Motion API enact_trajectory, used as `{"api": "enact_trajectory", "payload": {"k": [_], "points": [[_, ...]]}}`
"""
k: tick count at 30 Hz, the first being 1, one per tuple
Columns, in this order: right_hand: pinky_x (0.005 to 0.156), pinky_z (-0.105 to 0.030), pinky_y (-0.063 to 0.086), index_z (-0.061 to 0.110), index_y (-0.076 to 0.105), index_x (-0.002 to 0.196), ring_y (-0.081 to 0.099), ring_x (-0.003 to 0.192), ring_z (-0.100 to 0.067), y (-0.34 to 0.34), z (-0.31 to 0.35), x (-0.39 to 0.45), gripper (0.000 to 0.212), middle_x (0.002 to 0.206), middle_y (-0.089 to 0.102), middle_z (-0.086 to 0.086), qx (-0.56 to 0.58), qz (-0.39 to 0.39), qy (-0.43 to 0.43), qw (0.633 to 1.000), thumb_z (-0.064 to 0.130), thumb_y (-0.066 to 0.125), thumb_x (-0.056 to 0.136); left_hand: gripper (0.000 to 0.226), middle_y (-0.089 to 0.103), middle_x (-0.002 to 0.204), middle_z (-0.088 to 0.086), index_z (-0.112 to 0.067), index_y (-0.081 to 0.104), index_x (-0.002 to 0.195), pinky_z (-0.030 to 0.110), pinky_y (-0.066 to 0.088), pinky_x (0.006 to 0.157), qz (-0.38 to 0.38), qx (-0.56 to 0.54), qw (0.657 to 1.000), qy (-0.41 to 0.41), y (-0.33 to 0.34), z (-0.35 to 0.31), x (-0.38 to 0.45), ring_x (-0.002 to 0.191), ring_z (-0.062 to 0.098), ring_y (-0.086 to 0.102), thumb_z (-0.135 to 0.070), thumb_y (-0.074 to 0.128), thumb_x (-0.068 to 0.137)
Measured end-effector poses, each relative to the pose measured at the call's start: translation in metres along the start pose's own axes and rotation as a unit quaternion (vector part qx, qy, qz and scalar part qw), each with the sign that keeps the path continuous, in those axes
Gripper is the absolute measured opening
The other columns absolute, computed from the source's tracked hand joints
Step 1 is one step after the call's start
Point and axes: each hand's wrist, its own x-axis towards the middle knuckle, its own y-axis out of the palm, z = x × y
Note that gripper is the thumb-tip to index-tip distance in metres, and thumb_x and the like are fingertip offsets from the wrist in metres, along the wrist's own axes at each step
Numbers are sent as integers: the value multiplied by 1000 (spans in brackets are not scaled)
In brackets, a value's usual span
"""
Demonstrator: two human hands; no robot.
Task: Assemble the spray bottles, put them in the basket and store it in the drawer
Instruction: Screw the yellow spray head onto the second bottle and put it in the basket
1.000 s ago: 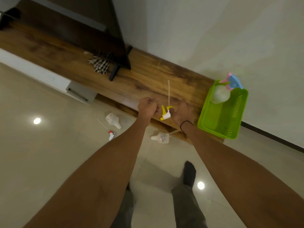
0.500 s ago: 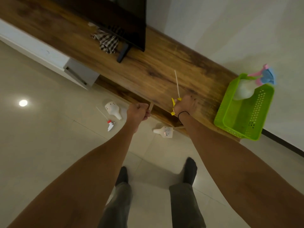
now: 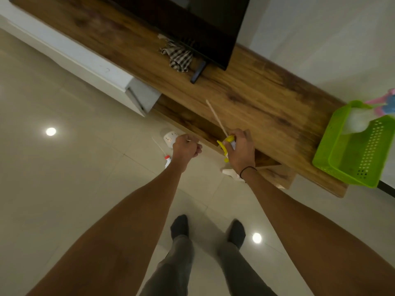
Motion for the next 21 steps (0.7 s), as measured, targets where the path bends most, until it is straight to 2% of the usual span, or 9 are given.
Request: {"api": "enact_trajectory", "payload": {"k": [4,8,12,14,17,21], "points": [[91,-44,53,10,63,124,64,103,-34,40,-4,-9,32,131,53,-15,-16,40,-24,999,16,74,94,17,76,89,12,-9,71,116,23,55,60,-12,2,1000,-8,-13,27,20,69,15,69,-13,60,104],[89,-35,51,10,63,126,63,108,-33,86,-26,-5,34,131,53,-15,-9,45,-28,999,15,75,94,15,76,86,12,-9,71,112,21,55,56,-22,15,1000,6,-22,63,52,63,14,68,-16,62,102],[95,-39,55,6,64,125,64,106,-33,135,-54,2,32,127,52,-15,0,58,-52,997,10,74,94,20,77,91,15,-7,72,115,26,57,62,-25,46,998,35,-30,101,89,65,16,69,-18,63,100],[96,-38,54,5,64,126,63,108,-32,159,-69,8,33,128,51,-15,-3,61,-59,996,10,73,95,20,79,98,16,-8,73,114,30,60,72,-16,103,992,66,-34,121,107,72,18,72,-19,64,99],[97,-37,52,4,63,130,62,111,-33,199,-95,21,35,130,50,-16,-4,69,-70,995,10,71,97,26,76,110,12,-13,72,121,35,58,94,10,277,951,141,-42,150,137,97,26,72,-12,65,96],[90,-23,41,5,63,130,60,112,-31,255,-130,44,34,134,50,-18,4,69,-67,995,10,70,97,46,65,128,19,-6,63,136,46,51,105,75,472,846,237,-58,181,189,121,37,63,-7,73,91]]}}
